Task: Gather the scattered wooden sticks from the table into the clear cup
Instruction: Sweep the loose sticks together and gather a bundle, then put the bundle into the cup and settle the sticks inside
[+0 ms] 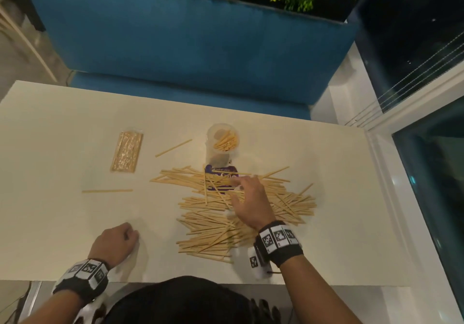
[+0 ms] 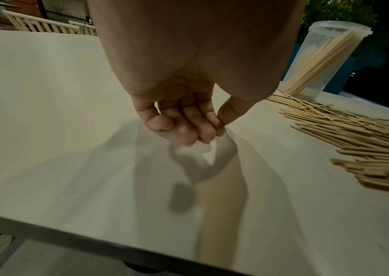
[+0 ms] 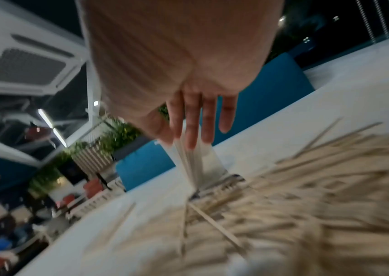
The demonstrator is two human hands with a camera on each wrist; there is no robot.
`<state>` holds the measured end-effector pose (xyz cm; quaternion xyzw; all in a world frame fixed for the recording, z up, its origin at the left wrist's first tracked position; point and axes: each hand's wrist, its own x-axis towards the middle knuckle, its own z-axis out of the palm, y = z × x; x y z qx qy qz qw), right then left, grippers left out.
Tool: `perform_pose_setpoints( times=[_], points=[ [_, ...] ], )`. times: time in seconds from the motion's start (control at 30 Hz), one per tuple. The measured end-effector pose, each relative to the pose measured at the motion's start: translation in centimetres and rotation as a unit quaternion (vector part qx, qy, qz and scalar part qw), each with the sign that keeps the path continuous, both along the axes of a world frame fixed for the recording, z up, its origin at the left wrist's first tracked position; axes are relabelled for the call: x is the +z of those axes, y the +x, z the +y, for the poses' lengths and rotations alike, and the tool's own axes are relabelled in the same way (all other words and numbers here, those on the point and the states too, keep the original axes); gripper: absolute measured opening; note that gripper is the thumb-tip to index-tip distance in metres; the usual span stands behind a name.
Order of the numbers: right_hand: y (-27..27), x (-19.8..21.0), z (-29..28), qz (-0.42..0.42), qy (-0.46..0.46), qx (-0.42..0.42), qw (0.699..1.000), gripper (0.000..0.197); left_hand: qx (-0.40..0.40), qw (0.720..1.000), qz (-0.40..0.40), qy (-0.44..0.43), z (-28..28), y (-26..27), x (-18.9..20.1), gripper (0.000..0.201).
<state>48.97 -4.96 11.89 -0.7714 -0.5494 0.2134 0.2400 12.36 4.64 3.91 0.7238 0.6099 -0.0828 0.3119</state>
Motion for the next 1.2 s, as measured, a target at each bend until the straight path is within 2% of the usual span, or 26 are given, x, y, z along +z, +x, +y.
perform_pose_setpoints(
  times=[0.03, 0.1, 0.17, 0.23, 0.33, 0.47, 0.57, 0.63, 0.73, 0.8, 0.93, 1.2],
  points=[
    [-0.3, -0.9, -1.5, -0.008, -0.082, 0.044, 0.996, 0.052, 0.004, 1.0, -0.002, 0.001, -0.1, 0.1, 0.1, 0.031],
    [-1.2, -2.8, -4.1, -0.06, -0.207, 0.13, 0.968, 0.087, 0.013, 1.0, -0.009, 0.0, -0.3, 0.2, 0.2, 0.031],
    [-2.2, -4.4, -5.8, -0.122, -0.243, 0.18, 0.945, 0.111, 0.019, 1.0, -0.016, -0.01, -0.4, -0.1, 0.3, 0.031],
    [-2.8, -5.6, -6.5, -0.16, -0.243, 0.185, 0.939, 0.117, 0.012, 0.999, -0.015, -0.032, -0.8, -0.8, 0.2, 0.032],
    [-3.1, -6.9, -6.3, -0.17, -0.237, 0.165, 0.942, 0.111, 0.002, 0.998, 0.006, -0.063, -2.3, -2.5, 0.3, 0.033],
    [-3.4, -7.7, -5.6, -0.149, -0.179, 0.155, 0.96, 0.078, 0.0, 0.992, 0.039, -0.116, -4.9, -5.6, 0.6, 0.032],
    [-4.1, -7.9, -4.6, -0.137, -0.15, 0.156, 0.967, 0.061, 0.015, 0.983, 0.056, -0.174, -6.5, -8.0, 0.6, 0.026],
    [-4.8, -8.1, -3.8, -0.151, -0.141, 0.161, 0.965, 0.051, 0.011, 0.973, 0.086, -0.216, -7.4, -9.6, 0.0, 0.026],
    [-5.9, -8.5, -2.8, -0.191, -0.141, 0.152, 0.96, 0.039, 0.003, 0.967, 0.121, -0.223, -8.1, -12.4, -0.8, 0.025],
    [-6.7, -8.2, -2.5, -0.211, -0.143, 0.13, 0.958, 0.037, 0.025, 0.968, 0.129, -0.212, -8.0, -14.2, -1.2, 0.025],
    [-8.3, -7.4, -1.8, -0.205, -0.155, 0.139, 0.956, 0.053, 0.054, 0.966, 0.145, -0.205, -6.9, -17.2, -2.9, 0.021],
    [-10.4, -6.9, -0.2, -0.261, -0.216, 0.171, 0.925, 0.043, 0.021, 0.972, 0.12, -0.199, -4.7, -17.8, -6.0, 0.02]
  ],
)
